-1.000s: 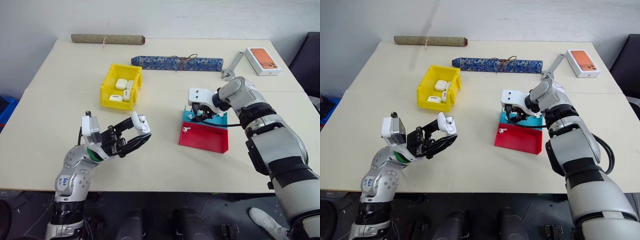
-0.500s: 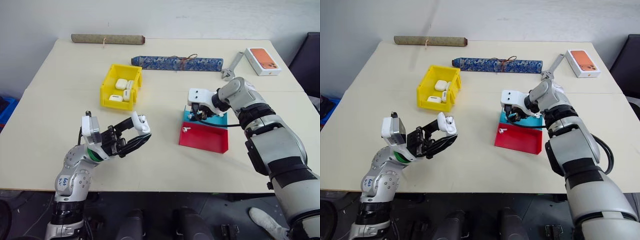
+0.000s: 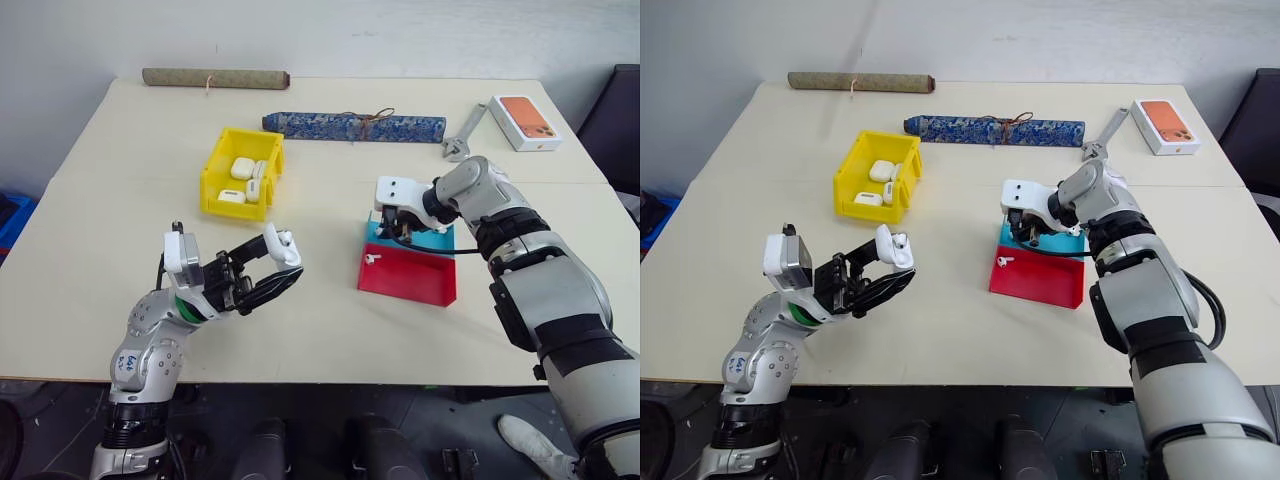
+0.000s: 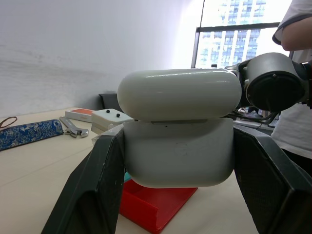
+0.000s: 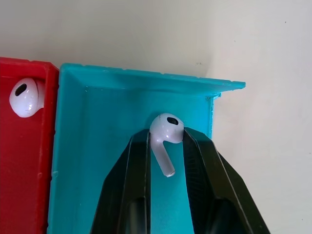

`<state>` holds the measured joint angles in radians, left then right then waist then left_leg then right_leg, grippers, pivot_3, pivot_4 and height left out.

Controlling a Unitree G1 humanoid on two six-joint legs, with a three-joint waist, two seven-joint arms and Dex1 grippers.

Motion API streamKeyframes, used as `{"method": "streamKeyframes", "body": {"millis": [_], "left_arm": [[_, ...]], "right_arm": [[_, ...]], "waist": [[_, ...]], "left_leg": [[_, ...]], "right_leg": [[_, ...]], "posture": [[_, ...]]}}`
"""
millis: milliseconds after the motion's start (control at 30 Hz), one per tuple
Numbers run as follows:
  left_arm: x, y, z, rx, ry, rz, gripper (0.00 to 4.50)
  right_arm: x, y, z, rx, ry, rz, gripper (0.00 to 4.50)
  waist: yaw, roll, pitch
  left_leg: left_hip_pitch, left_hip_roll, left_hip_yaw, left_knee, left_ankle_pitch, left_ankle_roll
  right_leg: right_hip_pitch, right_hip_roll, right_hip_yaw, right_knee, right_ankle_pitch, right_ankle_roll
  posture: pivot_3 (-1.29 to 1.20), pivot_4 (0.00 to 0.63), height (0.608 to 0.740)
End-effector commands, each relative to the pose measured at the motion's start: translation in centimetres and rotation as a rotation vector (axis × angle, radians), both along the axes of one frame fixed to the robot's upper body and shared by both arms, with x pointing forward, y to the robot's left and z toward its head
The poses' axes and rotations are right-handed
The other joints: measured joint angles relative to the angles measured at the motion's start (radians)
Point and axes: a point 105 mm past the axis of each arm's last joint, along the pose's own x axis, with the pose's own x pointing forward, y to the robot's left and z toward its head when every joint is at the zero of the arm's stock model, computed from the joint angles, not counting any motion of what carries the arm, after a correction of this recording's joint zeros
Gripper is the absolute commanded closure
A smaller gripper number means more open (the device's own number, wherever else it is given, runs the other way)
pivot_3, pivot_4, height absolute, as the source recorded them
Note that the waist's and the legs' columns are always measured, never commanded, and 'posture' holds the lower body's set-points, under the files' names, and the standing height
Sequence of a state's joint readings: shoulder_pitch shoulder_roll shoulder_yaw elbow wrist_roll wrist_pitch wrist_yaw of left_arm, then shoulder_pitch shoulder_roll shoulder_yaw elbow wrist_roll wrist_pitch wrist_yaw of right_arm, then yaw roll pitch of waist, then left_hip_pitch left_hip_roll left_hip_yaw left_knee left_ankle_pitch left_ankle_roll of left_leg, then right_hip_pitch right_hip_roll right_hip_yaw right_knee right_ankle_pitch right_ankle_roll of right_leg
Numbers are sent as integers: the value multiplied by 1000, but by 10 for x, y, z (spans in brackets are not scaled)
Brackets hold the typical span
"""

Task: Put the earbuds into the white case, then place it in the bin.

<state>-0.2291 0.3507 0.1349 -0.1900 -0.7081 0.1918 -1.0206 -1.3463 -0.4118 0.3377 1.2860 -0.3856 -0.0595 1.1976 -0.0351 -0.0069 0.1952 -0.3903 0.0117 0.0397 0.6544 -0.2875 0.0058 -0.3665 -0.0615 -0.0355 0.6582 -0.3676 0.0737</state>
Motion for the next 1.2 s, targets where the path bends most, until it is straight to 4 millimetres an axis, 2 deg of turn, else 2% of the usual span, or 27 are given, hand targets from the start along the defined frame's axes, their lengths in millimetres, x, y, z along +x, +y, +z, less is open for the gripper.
{"method": "streamKeyframes", "body": {"millis": [33, 133, 267, 400, 533, 667, 767, 967, 1200], "left_arm": [[-5, -5, 10, 0, -54, -33, 1694], [-4, -9, 12, -5, -64, -58, 1694], [-2, -14, 16, -11, -79, -96, 1694], [5, -23, 24, -51, -91, -144, 1694], [10, -31, 31, -72, -103, -183, 1694], [14, -41, 38, -100, -116, -218, 1694], [16, -47, 42, -110, -124, -234, 1694], [19, -55, 46, -124, -137, -249, 1694], [18, -59, 48, -139, -142, -252, 1694]], "right_arm": [[-2, -4, 15, 108, -9, 15, 4007], [-5, -14, 55, 255, -64, 43, 4007], [-23, -20, 91, 463, -60, 142, 4007], [-69, -9, 132, 858, 26, 331, 4007], [-112, 9, 152, 1136, 232, 359, 4007], [-148, 26, 151, 1239, 416, 385, 4007], [-163, 39, 145, 1269, 440, 390, 4007], [-169, 53, 133, 1312, 413, 347, 4007], [-165, 55, 128, 1333, 384, 315, 4007]], "waist": [[0, 0, 0], [6, 0, 0], [7, 0, 0], [7, 0, 0], [7, 0, 0], [10, 0, 0], [11, 0, 0], [10, 0, 0], [8, 0, 0]], "left_leg": [[0, 0, 0, 0, 0, 0], [-1, 0, 0, 0, 0, 0], [-2, 0, 0, 0, -1, 1], [-1, 0, 0, -1, -1, 1], [-2, 1, -2, 0, 0, 0], [-3, 1, -2, 0, 0, 0], [-2, 0, -4, 0, 0, 0], [-3, 0, -3, -1, 0, 1], [-3, 0, -2, -1, 0, 1]], "right_leg": [[0, 0, 0, 0, 0, 0], [0, 0, 0, 0, 0, 0], [-1, 0, 0, -2, 0, 0], [1, 0, -1, -2, 0, 0], [0, 0, -2, -1, 0, 0], [-1, 0, -3, -1, 0, 0], [1, 0, -4, -2, 0, 0], [0, 0, -3, -2, 0, 0], [-1, 0, -2, -1, 0, 0]], "posture": [[0, 150, 740], [0, 150, 740], [0, 150, 740], [0, 150, 740], [0, 150, 740], [0, 150, 740], [0, 150, 740], [0, 150, 740], [0, 150, 740]]}}
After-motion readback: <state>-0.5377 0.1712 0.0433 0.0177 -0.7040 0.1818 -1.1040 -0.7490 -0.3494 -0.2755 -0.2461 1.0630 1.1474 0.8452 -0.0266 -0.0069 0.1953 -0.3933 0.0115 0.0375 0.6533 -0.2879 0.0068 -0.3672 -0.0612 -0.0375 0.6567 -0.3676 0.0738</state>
